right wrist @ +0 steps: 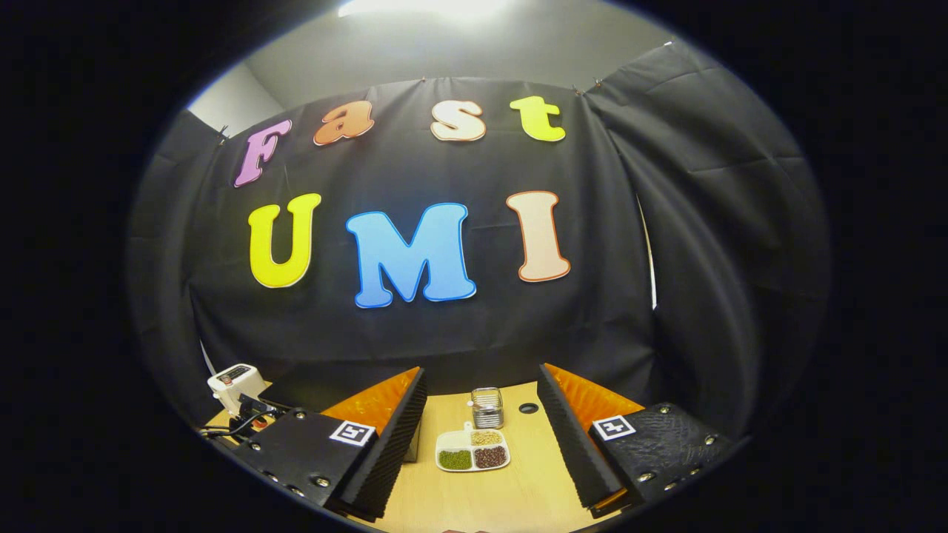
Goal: Open the electric oven with the left hand, put the food in, and close the electric oven.
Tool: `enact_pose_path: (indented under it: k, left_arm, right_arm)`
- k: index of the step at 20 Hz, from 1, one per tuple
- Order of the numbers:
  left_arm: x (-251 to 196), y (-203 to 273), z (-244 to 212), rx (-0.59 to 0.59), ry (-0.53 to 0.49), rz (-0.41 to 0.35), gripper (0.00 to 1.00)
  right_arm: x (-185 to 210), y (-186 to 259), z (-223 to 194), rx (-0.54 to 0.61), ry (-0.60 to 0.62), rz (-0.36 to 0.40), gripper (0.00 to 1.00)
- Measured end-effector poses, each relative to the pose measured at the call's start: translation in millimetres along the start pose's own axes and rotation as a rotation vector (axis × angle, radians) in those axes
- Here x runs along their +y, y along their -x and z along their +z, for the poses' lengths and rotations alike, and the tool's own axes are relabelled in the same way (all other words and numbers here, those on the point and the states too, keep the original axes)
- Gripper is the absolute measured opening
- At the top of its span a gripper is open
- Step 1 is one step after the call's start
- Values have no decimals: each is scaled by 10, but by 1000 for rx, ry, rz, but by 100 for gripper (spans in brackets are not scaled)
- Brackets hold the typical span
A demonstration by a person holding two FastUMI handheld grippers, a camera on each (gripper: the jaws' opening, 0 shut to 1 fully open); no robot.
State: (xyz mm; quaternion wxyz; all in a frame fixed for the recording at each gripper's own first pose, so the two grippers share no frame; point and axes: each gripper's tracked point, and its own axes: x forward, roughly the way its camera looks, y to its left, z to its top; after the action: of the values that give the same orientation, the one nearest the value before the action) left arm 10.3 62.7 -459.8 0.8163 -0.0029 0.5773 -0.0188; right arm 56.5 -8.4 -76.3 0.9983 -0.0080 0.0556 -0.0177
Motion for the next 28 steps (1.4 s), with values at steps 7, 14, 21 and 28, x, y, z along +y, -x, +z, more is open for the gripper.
enact_pose_path:
  k: [7, 14, 21, 28]
  left_arm:
    - [49, -410, -31, 91, 2, 23, 92]
    - [64, -503, -13, 125, 18, 21, 100]
    - [41, -79, 126, 21, 19, 6, 96]
    - [87, 198, 340, -76, 20, 18, 97]
  right_arm:
    - [-128, -10, -134, 51, -21, -28, 92]
    - [-101, -27, 35, 5, -25, -30, 92]
    - [19, -30, 50, -5, -28, -3, 92]
    - [82, 13, 117, -25, -30, 11, 92]
